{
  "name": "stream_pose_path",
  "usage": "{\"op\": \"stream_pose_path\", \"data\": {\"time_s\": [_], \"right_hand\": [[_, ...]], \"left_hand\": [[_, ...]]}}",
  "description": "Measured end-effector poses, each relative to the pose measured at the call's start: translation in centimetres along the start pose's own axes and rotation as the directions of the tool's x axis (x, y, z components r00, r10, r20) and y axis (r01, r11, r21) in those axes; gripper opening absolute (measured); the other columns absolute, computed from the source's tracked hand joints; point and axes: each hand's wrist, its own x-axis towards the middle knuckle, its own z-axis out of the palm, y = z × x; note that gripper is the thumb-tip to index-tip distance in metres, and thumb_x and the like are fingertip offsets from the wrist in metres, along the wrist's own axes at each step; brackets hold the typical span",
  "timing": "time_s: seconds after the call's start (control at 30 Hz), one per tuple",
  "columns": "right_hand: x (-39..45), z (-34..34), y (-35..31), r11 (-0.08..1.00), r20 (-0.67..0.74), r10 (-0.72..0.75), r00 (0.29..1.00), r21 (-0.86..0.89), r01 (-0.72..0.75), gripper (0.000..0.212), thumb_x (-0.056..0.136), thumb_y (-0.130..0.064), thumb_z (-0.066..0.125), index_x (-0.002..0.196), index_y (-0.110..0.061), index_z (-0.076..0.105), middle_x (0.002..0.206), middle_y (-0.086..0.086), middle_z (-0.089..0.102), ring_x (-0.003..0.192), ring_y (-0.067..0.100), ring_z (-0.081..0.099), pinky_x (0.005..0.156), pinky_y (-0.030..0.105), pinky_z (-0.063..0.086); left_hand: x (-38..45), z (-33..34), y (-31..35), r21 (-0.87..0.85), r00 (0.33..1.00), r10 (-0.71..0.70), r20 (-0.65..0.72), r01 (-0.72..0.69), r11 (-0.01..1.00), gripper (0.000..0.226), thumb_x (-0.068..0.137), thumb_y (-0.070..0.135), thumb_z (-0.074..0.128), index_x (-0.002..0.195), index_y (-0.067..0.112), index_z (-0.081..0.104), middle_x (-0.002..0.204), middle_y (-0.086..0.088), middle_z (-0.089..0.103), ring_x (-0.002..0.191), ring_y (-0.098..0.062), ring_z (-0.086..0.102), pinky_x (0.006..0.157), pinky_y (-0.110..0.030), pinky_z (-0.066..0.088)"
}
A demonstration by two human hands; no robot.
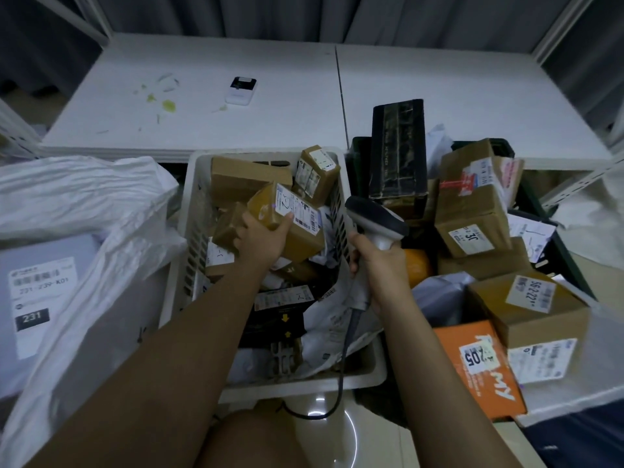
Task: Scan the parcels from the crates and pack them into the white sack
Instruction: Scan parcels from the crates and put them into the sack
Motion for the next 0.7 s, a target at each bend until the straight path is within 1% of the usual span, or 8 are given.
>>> {"op": "stream_pose_path", "data": {"time_s": [0.1,0.2,0.33,0.4,0.5,0.53,0.63,0.7], "right_hand": [[-0.5,0.5,-0.1,1.0,0.018,-0.004,1.0,0.005,0.004,0.028,0.089,-0.01,0.067,0.066,-0.012,0.05,0.055,0.006,0.051,0.047,0.016,0.046,0.053,0.031,0.039],[-1.1,0.6,-0.4,1.0,0.027,-0.011,1.0,0.0,0.011,0.026,0.089,-0.01,0.067,0.069,-0.013,0.05,0.057,0.007,0.052,0.049,0.017,0.046,0.054,0.031,0.039],[-2.5,0.3,-0.9,0.999,0.007,-0.017,1.0,-0.043,0.018,0.024,0.088,-0.014,0.068,0.067,-0.01,0.056,0.057,0.006,0.056,0.046,0.014,0.051,0.052,0.027,0.043],[-3.6,0.2,-1.5,0.999,-0.041,-0.028,0.999,-0.032,0.026,0.022,0.083,-0.024,0.074,0.085,-0.005,0.064,0.075,0.009,0.067,0.06,0.015,0.061,0.057,0.025,0.05],[-6.3,0.8,-3.4,0.993,-0.051,-0.108,0.993,0.034,0.11,0.096,0.053,-0.06,0.086,0.129,-0.009,0.056,0.116,0.007,0.068,0.102,0.02,0.067,0.089,0.039,0.056],[-7.6,1.2,-4.4,0.986,-0.014,-0.156,0.988,0.058,0.156,0.102,0.05,-0.062,0.085,0.133,-0.012,0.052,0.122,0.003,0.066,0.108,0.019,0.065,0.095,0.041,0.053],[-12.0,3.0,-7.6,0.972,0.115,-0.209,0.971,0.132,0.193,0.07,0.075,-0.035,0.082,0.133,-0.014,0.048,0.119,-0.006,0.06,0.11,0.012,0.059,0.097,0.031,0.049],[-14.1,4.0,-9.0,0.965,0.155,-0.25,0.956,0.118,0.234,0.065,0.075,-0.023,0.083,0.129,-0.009,0.051,0.12,-0.002,0.063,0.109,0.015,0.062,0.098,0.036,0.051]], "left_hand": [[-0.3,-0.6,0.5,-0.034,0.997,-0.069,0.038,0.071,0.997,0.094,0.079,0.052,0.065,0.148,0.016,0.013,0.15,-0.018,0.023,0.135,-0.041,0.024,0.105,-0.046,0.028],[-1.2,-2.3,0.7,-0.2,0.987,-0.073,0.143,0.101,0.974,0.109,0.058,0.06,0.068,0.148,0.022,0.02,0.146,-0.008,0.037,0.129,-0.034,0.038,0.105,-0.045,0.036],[-4.3,-5.7,0.6,-0.393,0.99,0.015,0.142,0.043,0.918,0.087,0.07,0.045,0.07,0.144,0.022,0.028,0.135,0.0,0.046,0.115,-0.023,0.051,0.095,-0.04,0.049],[-6.3,-7.6,0.8,-0.48,0.989,0.076,0.129,-0.005,0.877,0.071,0.079,0.035,0.068,0.138,0.023,0.032,0.127,0.002,0.047,0.108,-0.017,0.053,0.09,-0.036,0.053],[-10.2,-11.0,1.6,-0.589,0.978,0.182,0.102,-0.088,0.803,0.065,0.087,0.023,0.063,0.141,0.028,0.027,0.126,0.004,0.044,0.106,-0.012,0.053,0.091,-0.038,0.053],[-11.4,-12.1,1.7,-0.612,0.972,0.212,0.1,-0.108,0.783,0.068,0.088,0.022,0.061,0.143,0.03,0.022,0.132,0.003,0.042,0.111,-0.016,0.053,0.09,-0.039,0.053],[-15.2,-16.0,1.2,-0.623,0.947,0.291,0.135,-0.147,0.769,0.082,0.089,0.021,0.06,0.147,0.042,0.005,0.146,0.0,0.036,0.123,-0.023,0.049,0.089,-0.043,0.054],[-17.4,-18.6,0.3,-0.576,0.922,0.338,0.19,-0.174,0.799,0.094,0.09,0.022,0.061,0.146,0.048,-0.01,0.15,-0.001,0.033,0.125,-0.026,0.049,0.094,-0.048,0.05]]}}
